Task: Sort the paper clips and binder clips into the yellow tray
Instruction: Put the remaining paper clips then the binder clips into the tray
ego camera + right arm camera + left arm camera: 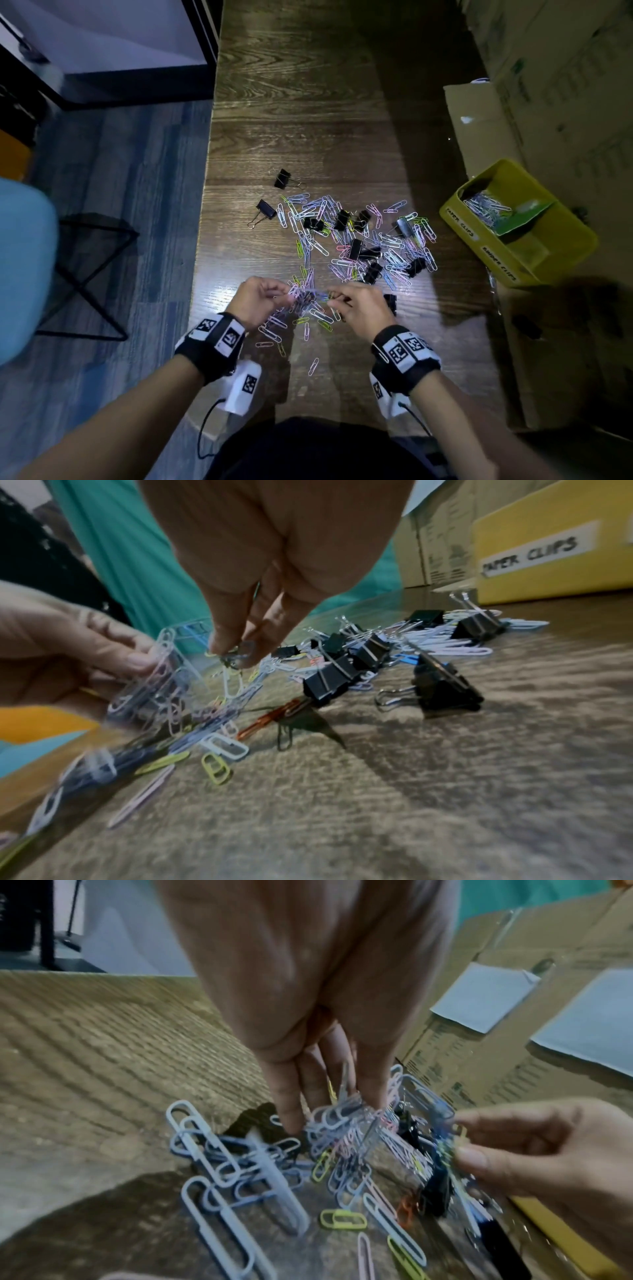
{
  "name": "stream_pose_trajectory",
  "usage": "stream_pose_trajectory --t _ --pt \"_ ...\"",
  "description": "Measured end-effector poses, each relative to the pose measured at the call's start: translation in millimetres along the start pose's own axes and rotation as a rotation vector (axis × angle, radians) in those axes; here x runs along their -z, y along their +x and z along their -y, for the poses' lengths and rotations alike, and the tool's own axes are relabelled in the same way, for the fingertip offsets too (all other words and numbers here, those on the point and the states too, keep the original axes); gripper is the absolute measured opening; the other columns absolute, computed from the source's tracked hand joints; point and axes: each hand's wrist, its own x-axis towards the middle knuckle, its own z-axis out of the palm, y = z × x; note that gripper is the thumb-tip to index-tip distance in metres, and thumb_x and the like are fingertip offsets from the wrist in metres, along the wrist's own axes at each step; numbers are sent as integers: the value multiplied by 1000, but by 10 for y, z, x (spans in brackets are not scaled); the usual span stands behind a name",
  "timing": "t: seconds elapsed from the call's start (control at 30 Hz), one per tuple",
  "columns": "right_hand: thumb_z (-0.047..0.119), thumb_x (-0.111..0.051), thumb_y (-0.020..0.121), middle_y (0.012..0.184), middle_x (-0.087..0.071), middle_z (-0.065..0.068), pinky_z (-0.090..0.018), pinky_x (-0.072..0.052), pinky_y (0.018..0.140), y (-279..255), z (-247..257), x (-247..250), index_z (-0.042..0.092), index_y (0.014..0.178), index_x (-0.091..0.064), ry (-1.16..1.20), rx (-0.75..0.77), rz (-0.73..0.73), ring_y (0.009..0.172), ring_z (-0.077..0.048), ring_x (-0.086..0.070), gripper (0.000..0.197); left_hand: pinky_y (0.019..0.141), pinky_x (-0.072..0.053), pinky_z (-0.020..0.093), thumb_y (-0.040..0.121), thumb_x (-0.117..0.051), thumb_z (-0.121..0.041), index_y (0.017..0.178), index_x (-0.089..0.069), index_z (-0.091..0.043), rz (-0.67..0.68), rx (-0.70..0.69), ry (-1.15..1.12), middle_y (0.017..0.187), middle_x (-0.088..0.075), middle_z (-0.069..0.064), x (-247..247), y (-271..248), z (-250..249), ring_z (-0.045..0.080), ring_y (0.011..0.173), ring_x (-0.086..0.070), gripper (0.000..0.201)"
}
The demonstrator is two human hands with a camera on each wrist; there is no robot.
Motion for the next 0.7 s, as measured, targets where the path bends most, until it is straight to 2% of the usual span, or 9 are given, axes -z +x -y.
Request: stream_pose_trajectory --t 0.1,0.2,0.3,0.4,0.47,0.53,0.6,0.7 --pt "14 -72 80 97 -69 -6 -33 -55 86 -64 -43 97 13 112 -68 173 -34 -61 84 -17 -66 32 66 -44 20 74 -72 -3 73 -67 -16 40 -15 -110 62 -71 -8 33 -8 -124 2 57 -59 14" --pt "13 -74 77 97 -70 -6 -31 -55 87 -129 -68 217 17 111 -68 335 -47 -114 86 -18 -67 34 64 -47 17 77 -69 -1 76 -66 -10 91 -40 -152 62 -70 -5 77 -53 -270 10 60 -58 10" --pt "13 -74 76 100 -69 -3 -26 -54 84 -225 -73 398 30 104 -67 443 -52 -152 89 -14 -66 33 68 -48 21 75 -70 -5 70 -68 -13 120 -51 -214 67 -68 1 122 -83 -412 13 66 -58 9" --pt "16 -77 70 101 -70 -6 -32 -57 82 -338 -92 599 39 93 -72 614 -60 -276 87 -20 -69 33 62 -53 17 66 -75 -13 67 -70 -14 172 -78 -320 66 -69 -1 109 -96 -662 7 60 -62 5" --pt "23 -77 65 96 -71 -4 -36 -57 80 -427 -102 779 37 92 -74 660 -50 -384 83 -23 -71 30 59 -54 19 58 -82 -23 69 -71 -14 222 -100 -391 67 -70 -1 73 -69 -886 7 60 -64 18" --pt "20 -76 64 92 -72 -2 -33 -57 79 -510 -122 980 28 94 -72 705 -37 -466 80 -19 -70 32 61 -56 20 56 -83 -26 72 -72 -14 289 -136 -420 71 -71 0 -7 -43 -1173 8 64 -66 22" --pt "12 -76 66 84 -74 4 -25 -57 77 -582 -158 1203 23 95 -70 743 -14 -551 76 -13 -69 32 61 -56 22 61 -80 -22 74 -73 -15 330 -181 -429 71 -71 1 -146 19 -1488 8 63 -66 17" --pt "4 -75 69 78 -74 16 -21 -56 77 -674 -191 1542 31 91 -72 740 28 -664 74 -4 -68 35 62 -56 23 70 -70 -12 76 -73 -16 389 -243 -442 71 -70 1 -467 164 -1997 8 63 -64 7"
